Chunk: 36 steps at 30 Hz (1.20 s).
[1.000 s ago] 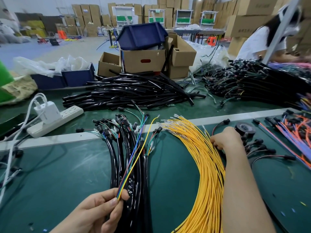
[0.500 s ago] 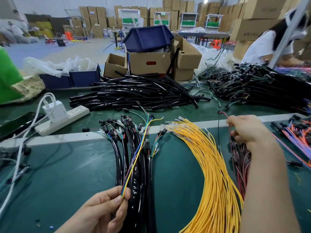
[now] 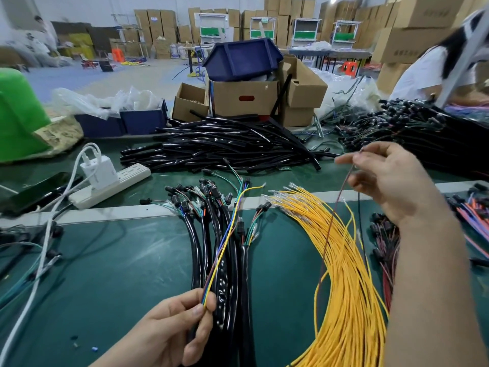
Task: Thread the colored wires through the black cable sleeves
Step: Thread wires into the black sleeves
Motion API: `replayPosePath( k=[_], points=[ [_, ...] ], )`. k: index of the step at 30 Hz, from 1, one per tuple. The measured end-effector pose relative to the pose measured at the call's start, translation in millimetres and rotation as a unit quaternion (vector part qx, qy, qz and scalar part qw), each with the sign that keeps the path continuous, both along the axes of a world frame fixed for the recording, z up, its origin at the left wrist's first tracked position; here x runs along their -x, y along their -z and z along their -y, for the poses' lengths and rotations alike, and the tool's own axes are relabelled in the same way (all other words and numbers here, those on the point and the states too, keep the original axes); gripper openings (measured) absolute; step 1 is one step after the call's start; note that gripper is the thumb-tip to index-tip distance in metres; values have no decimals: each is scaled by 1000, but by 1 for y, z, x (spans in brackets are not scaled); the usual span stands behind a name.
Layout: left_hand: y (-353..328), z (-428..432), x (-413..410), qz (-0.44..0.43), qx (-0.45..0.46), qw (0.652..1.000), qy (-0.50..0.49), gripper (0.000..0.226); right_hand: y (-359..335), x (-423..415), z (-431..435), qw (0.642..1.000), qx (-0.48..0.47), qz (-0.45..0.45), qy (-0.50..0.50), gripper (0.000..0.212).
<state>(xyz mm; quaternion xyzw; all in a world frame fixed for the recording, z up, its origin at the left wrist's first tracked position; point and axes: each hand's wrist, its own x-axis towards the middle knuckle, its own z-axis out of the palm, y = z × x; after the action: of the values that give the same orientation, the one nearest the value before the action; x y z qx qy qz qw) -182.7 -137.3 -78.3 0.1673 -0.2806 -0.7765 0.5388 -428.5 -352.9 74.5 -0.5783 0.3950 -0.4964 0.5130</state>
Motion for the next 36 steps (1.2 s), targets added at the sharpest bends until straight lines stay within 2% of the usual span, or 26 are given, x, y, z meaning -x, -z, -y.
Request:
replayPosePath(
  k=[3,7,10,12,15,17,19,21,23,28,32,34,36],
  points=[
    [-2,0,0,8,-7,1000,-3,31,-22,-4,-22,995,92,9,-38,16],
    [-4,1,0,32,-7,999,-6,24,-45,-15,-56,970,211,-38,-116,23],
    [-7,0,0,44,-13,999,-17,30,-52,-28,-74,954,255,-74,-142,20],
    [-8,0,3,84,-33,995,-53,22,-53,-37,-81,946,269,-95,-152,21],
    [-9,-2,7,133,-40,986,-86,12,-52,-45,-84,941,300,-123,-101,23],
    [-13,-2,10,144,-40,984,-98,18,-52,-46,-82,935,328,-131,-36,22],
    [-13,-4,10,158,-61,978,-122,25,-52,-46,-83,943,318,-99,-22,21],
    [-13,-6,11,156,-70,976,-131,24,-50,-46,-84,957,274,-83,-50,22],
    [-14,-9,12,164,-77,974,-136,24,-47,-51,-84,962,240,-103,-75,23],
    [-17,-10,14,178,-90,968,-153,30,-36,-76,-92,952,226,-172,-112,20],
    [-20,-9,16,178,-99,965,-162,10,-27,-88,-88,945,196,-215,-150,20],
    [-21,-10,18,175,-105,965,-165,10,-25,-87,-86,963,143,-157,-166,22],
    [-22,-10,20,176,-112,963,-172,11,-29,-83,-84,979,95,-54,-174,23]
  ],
)
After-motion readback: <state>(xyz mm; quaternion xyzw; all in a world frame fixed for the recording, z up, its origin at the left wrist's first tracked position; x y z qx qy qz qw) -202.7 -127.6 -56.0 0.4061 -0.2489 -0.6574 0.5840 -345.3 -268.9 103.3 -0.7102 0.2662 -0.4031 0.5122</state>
